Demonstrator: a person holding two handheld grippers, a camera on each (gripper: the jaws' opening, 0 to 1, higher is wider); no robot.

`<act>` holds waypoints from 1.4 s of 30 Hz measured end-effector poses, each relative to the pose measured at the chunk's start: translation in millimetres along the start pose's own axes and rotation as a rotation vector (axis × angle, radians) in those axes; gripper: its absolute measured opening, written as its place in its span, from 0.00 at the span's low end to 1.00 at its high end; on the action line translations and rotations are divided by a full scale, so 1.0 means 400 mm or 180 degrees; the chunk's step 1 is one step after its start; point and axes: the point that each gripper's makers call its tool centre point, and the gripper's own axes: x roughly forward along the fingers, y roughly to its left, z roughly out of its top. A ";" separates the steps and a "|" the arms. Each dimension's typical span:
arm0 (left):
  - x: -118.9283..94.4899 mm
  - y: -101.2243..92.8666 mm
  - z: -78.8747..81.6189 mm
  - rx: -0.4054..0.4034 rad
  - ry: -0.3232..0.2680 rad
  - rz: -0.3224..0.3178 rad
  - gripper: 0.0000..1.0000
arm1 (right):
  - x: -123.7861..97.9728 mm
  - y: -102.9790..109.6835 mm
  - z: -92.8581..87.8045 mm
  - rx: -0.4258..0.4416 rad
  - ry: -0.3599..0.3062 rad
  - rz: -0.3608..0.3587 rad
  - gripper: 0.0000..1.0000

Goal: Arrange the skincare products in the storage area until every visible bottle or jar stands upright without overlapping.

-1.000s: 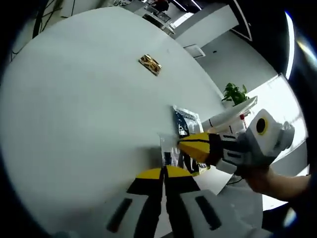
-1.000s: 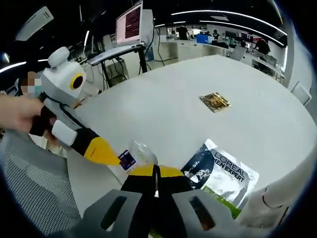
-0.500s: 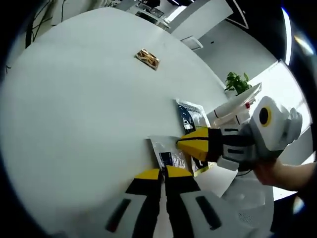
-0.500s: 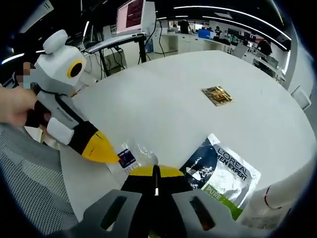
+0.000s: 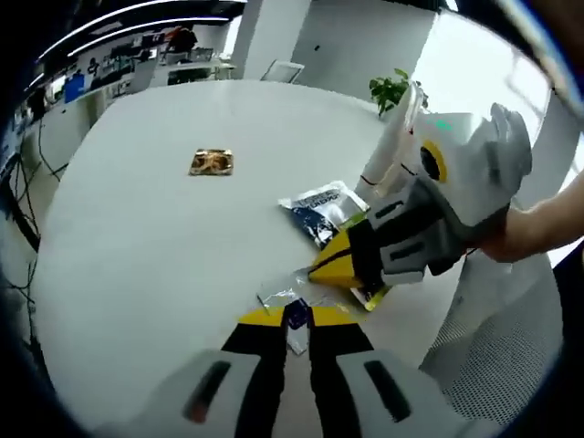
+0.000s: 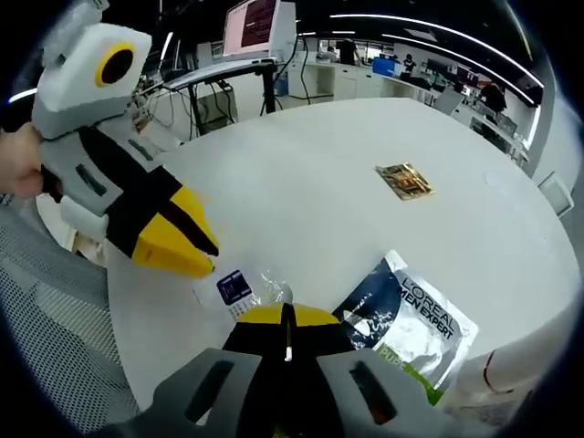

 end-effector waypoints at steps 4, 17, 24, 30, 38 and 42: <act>0.050 -0.009 -0.004 0.0644 0.0125 0.0029 0.19 | 0.001 0.001 0.000 -0.0029 0.0000 0.0007 0.01; 0.074 0.007 -0.033 0.0702 0.0324 0.0147 0.20 | -0.008 -0.008 0.011 -0.0268 -0.0081 0.0051 0.05; 0.078 0.008 -0.037 0.0718 0.0299 0.0224 0.20 | -0.043 -0.022 0.050 -0.0404 -0.0362 -0.0028 0.11; 0.078 0.006 -0.037 0.0692 0.0287 0.0285 0.20 | -0.064 -0.024 0.042 -0.0421 -0.0396 -0.0050 0.15; 0.080 -0.007 -0.034 0.0339 0.0253 0.0307 0.28 | -0.115 -0.016 0.025 -0.0428 -0.0530 -0.0092 0.19; 0.072 -0.008 -0.018 0.0318 0.0254 0.0376 0.35 | -0.138 -0.011 0.011 -0.0335 -0.0586 -0.0068 0.28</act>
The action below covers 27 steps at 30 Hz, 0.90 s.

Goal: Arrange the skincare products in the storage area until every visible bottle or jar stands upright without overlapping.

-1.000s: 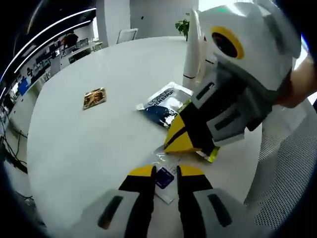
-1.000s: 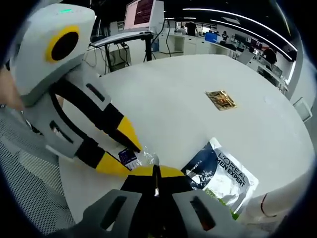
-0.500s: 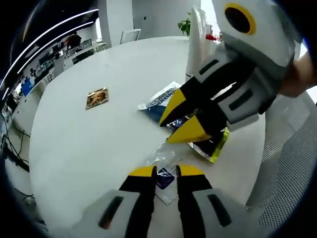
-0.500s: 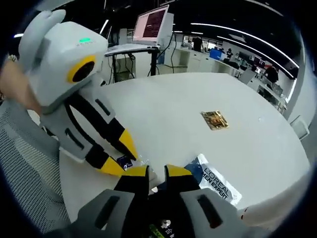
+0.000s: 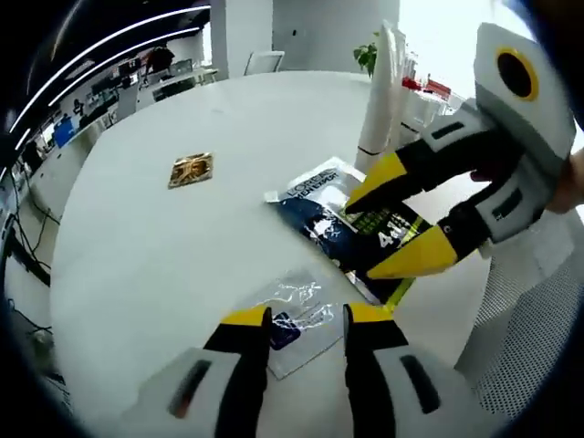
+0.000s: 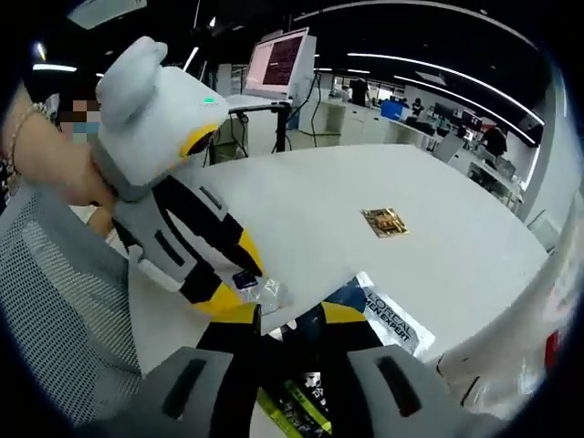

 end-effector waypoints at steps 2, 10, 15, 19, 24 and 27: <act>-0.004 -0.007 0.009 -0.0038 -0.0049 -0.0051 0.33 | -0.015 0.004 -0.002 0.0017 -0.0023 -0.0012 0.28; -0.014 0.013 0.003 0.0281 -0.0109 0.0041 0.32 | -0.057 0.000 -0.013 0.0100 -0.0102 -0.0090 0.29; 0.003 0.046 -0.018 0.0605 -0.0112 -0.0040 0.36 | -0.098 0.006 -0.022 0.0142 -0.0134 -0.0126 0.29; 0.004 0.031 -0.007 0.0656 -0.0112 -0.0162 0.43 | -0.137 0.001 -0.037 0.0224 -0.0155 -0.0196 0.29; 0.008 0.035 -0.007 0.0554 -0.0076 -0.0108 0.44 | -0.186 -0.016 -0.038 0.0299 -0.0213 -0.0306 0.29; 0.007 0.038 -0.006 0.0471 -0.0083 -0.0045 0.44 | -0.210 -0.026 -0.044 0.0345 -0.0241 -0.0371 0.29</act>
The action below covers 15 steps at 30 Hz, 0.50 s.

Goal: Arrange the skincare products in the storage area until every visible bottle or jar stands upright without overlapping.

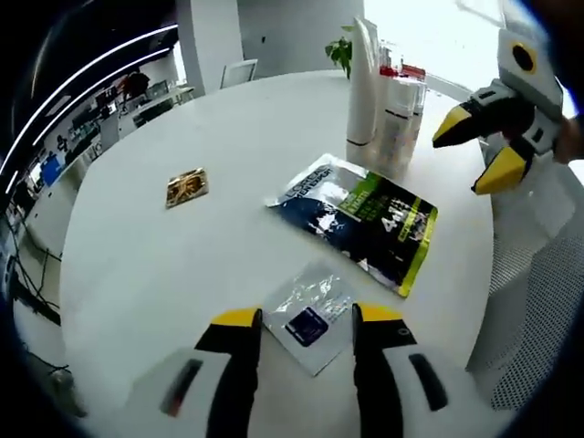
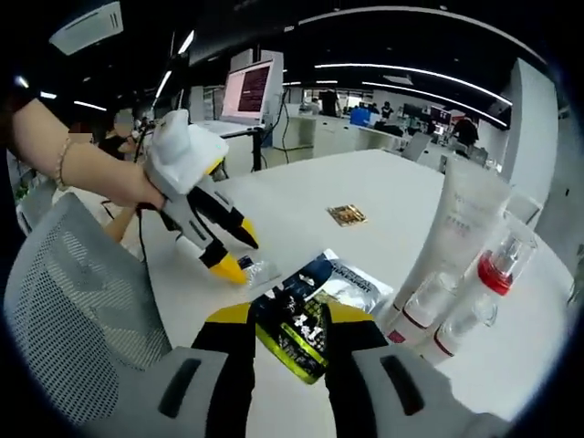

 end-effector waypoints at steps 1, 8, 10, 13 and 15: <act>0.000 0.002 -0.002 -0.0032 -0.0003 0.0032 0.44 | -0.008 -0.005 -0.004 0.0026 -0.0005 -0.0023 0.29; 0.001 -0.012 -0.005 -0.0146 -0.0022 0.0101 0.44 | -0.040 -0.023 -0.017 0.0113 -0.0009 -0.0119 0.29; 0.000 -0.016 -0.002 -0.0148 -0.0027 0.0121 0.44 | -0.047 -0.027 -0.020 0.0135 -0.0009 -0.0142 0.29; -0.002 -0.023 0.004 -0.0141 -0.0029 0.0140 0.44 | -0.054 -0.030 -0.023 0.0149 -0.0012 -0.0161 0.29; -0.002 -0.027 0.004 -0.0141 -0.0025 0.0130 0.43 | -0.060 -0.031 -0.025 0.0163 -0.0023 -0.0170 0.30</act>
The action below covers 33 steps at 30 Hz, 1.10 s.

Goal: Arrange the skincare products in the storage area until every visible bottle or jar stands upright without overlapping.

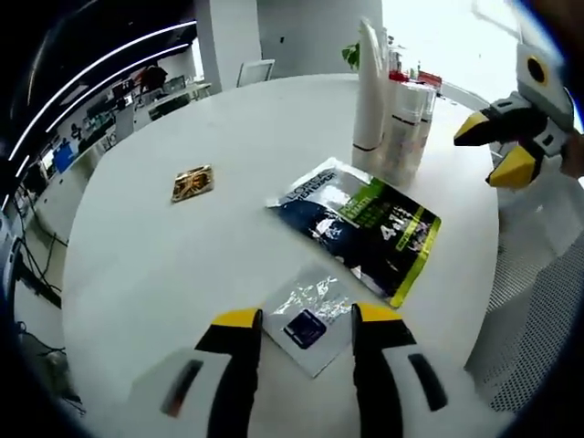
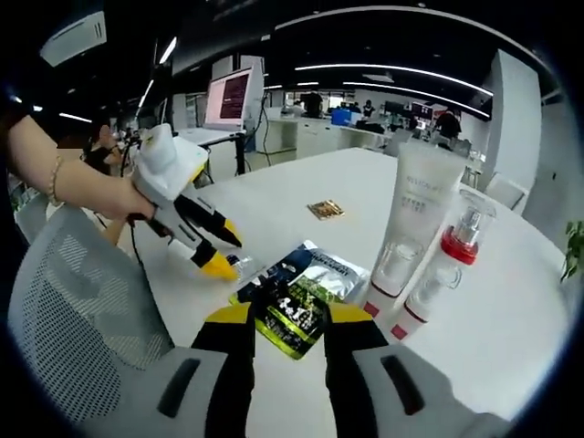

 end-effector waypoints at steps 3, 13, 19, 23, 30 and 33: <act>-0.003 0.002 0.000 0.0002 -0.0003 0.0006 0.43 | -0.010 -0.004 -0.002 -0.0004 -0.0030 -0.0020 0.32; -0.049 -0.019 0.035 -0.0131 -0.0135 0.0000 0.48 | -0.049 -0.004 -0.007 0.0026 -0.0068 -0.0047 0.39; -0.071 -0.019 0.037 -0.0284 -0.0212 0.0008 0.57 | -0.079 -0.018 -0.004 0.0100 -0.0085 -0.0114 0.50; -0.104 -0.031 0.036 -0.0370 -0.0220 0.0029 0.65 | -0.095 -0.033 -0.008 0.0147 -0.0097 -0.0176 0.56; -0.146 -0.030 0.037 -0.0489 -0.0284 0.0078 0.76 | -0.128 -0.073 -0.013 0.0204 -0.0132 -0.0323 0.68; -0.172 -0.035 0.042 -0.0537 -0.0309 0.0099 0.80 | -0.141 -0.093 -0.015 0.0238 -0.0164 -0.0383 0.70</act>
